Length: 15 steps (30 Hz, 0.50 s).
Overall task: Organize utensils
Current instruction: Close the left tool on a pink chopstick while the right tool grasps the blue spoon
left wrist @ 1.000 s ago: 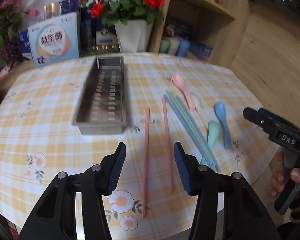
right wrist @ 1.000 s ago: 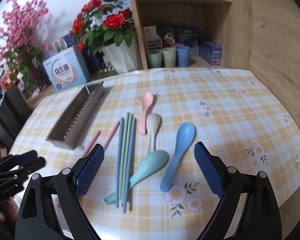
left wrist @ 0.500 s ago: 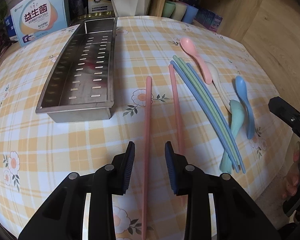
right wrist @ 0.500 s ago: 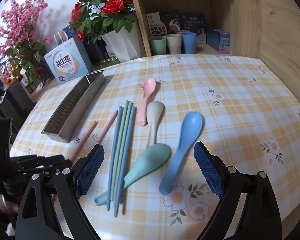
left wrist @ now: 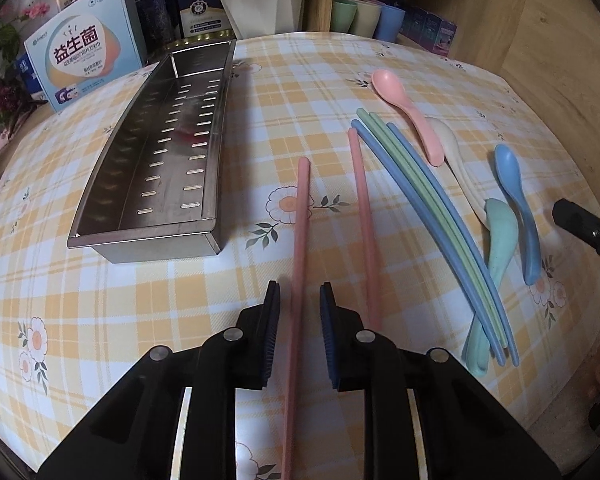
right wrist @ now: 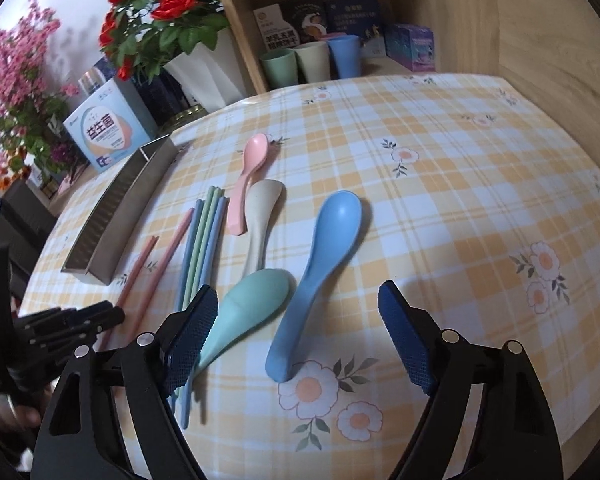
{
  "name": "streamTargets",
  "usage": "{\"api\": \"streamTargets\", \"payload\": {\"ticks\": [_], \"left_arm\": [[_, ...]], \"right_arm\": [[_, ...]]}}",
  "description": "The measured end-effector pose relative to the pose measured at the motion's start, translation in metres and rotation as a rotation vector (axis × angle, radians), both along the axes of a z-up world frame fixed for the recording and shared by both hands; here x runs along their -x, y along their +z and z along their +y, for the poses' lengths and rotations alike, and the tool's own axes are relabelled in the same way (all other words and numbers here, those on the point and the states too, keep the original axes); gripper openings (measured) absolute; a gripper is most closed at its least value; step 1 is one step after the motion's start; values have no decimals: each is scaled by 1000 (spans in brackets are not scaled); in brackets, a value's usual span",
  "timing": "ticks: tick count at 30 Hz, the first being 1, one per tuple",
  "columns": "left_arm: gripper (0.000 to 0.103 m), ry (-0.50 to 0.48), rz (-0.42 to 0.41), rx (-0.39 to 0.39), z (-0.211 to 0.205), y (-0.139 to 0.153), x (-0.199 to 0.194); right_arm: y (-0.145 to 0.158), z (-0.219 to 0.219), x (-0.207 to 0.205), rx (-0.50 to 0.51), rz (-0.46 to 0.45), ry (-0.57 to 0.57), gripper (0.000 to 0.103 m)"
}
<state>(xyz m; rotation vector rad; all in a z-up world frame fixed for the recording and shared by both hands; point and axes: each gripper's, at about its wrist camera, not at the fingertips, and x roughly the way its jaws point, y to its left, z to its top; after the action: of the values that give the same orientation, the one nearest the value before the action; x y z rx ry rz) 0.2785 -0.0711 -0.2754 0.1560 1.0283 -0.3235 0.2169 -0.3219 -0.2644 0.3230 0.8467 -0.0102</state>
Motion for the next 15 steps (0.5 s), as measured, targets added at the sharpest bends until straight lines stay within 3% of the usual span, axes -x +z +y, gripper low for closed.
{"api": "streamTargets", "payload": {"ticks": [3, 6, 10, 15], "left_arm": [[6, 33, 17, 11, 6, 1, -4], [6, 44, 34, 47, 12, 0, -5], [6, 30, 20, 33, 9, 0, -3], [6, 14, 21, 46, 12, -1, -3]], "right_arm": [[-4, -1, -2, -23, 12, 5, 71], [-7, 1, -3, -42, 25, 25, 59], [-15, -3, -8, -123, 40, 34, 40], [-28, -15, -17, -229, 71, 1, 32]]}}
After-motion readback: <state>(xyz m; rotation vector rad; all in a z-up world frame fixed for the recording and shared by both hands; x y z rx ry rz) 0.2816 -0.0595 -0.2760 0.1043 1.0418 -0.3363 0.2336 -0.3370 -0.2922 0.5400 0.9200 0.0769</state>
